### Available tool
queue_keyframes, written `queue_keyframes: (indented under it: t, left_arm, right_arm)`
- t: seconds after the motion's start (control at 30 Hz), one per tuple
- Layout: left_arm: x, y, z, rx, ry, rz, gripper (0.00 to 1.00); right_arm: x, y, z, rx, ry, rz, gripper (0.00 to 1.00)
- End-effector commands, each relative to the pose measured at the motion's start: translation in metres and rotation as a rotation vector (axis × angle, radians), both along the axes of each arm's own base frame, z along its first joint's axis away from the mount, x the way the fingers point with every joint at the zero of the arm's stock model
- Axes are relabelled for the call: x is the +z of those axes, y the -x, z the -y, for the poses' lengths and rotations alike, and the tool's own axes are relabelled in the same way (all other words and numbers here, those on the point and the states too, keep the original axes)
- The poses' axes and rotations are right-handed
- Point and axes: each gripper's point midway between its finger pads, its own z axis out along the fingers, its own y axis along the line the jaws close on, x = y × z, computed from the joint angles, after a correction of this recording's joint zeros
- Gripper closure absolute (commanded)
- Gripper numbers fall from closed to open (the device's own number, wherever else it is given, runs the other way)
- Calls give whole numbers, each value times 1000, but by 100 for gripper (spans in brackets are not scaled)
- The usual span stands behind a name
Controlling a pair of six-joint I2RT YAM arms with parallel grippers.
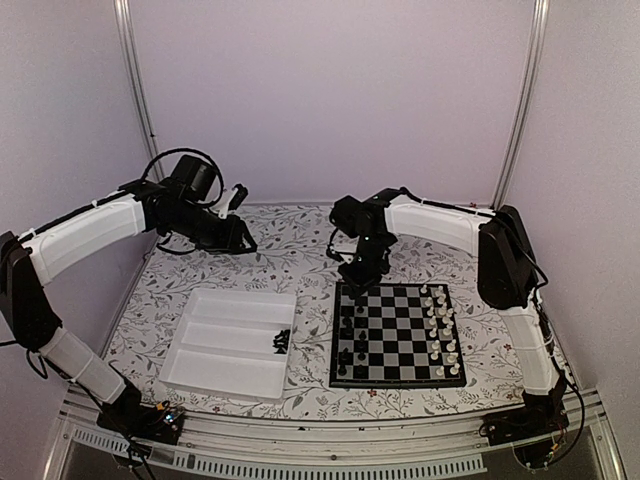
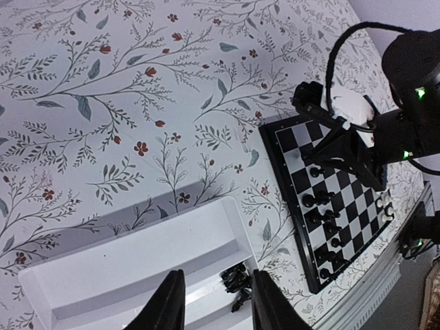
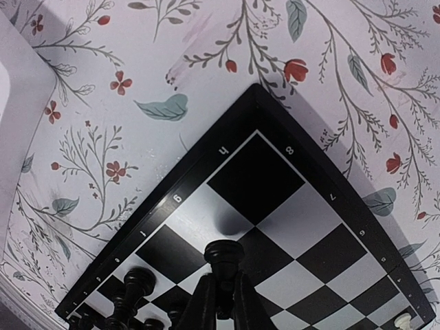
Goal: Set up the chess pieces on the board
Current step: Place the chess piece on the chessboard.
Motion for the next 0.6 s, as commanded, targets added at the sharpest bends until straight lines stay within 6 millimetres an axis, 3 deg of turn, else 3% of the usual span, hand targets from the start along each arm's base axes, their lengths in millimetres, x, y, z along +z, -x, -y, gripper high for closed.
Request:
queue_keyframes:
  t: [0.0,0.4,0.57]
  left_arm:
    - [3,9,4,-17,16,-6,64]
    - [-2,15,8,-21,20,-28,64]
    - [1,16,7,-17,21,-19,65]
  right_arm:
    - [-7,4,-2,1,12,-26,89]
    - [-12,2,-11,2,-10,-39,81]
    - [-4,-1,-11,-11,-18,-20,77]
